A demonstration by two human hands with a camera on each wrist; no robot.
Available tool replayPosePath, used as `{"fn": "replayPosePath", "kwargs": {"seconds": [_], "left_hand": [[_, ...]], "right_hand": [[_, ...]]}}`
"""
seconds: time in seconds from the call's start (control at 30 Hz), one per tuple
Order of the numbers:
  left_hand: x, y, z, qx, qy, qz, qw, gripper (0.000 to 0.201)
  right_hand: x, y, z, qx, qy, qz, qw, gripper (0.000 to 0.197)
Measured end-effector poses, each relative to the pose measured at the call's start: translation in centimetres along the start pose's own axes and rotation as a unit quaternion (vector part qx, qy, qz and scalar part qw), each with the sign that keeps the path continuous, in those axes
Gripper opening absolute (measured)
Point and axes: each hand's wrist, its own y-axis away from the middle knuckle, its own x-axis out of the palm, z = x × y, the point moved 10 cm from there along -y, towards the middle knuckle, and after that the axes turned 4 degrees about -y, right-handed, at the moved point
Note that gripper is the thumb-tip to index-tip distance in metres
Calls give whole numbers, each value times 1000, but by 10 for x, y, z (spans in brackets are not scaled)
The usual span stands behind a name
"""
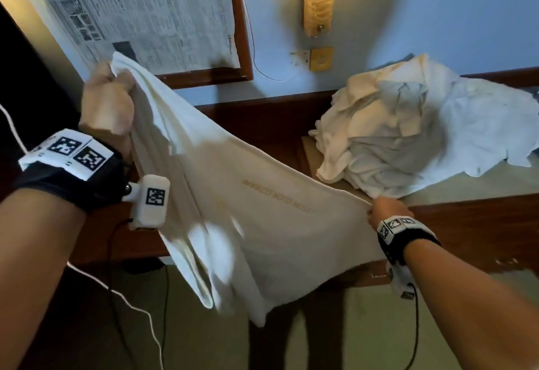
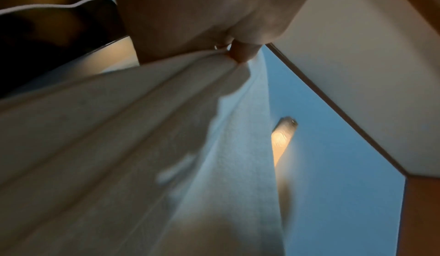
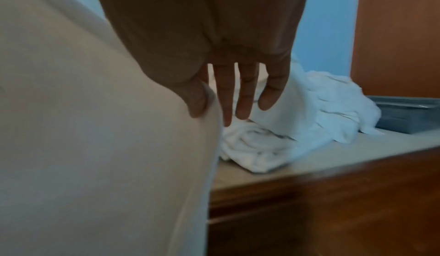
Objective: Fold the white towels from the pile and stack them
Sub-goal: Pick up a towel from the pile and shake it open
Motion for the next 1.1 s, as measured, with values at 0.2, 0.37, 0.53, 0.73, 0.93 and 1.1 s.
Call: {"fn": "replayPosePath", "kwargs": {"seconds": [0.2, 0.37, 0.53, 0.73, 0.93, 1.1], "left_hand": [[81, 61, -46, 181, -180, 135, 957, 27], [124, 95, -53, 221, -196, 226, 928, 22], [120, 96, -61, 239, -188, 223, 926, 26], [87, 66, -47, 213, -175, 146, 950, 25], [27, 20, -14, 145, -124, 72, 979, 25], [16, -2, 9, 114, -123, 84, 982, 25]], "right_hand": [[-82, 89, 190, -377, -263, -41, 887, 11], [-139, 156, 259, -457, -452, 7, 766, 28], [-152, 152, 265, -423, -554, -4, 718, 29], [-86, 143, 254, -432, -477, 92, 760, 22], [63, 67, 134, -282, -231, 146, 920, 33], [105, 39, 35, -115, -119, 143, 976, 21]]}}
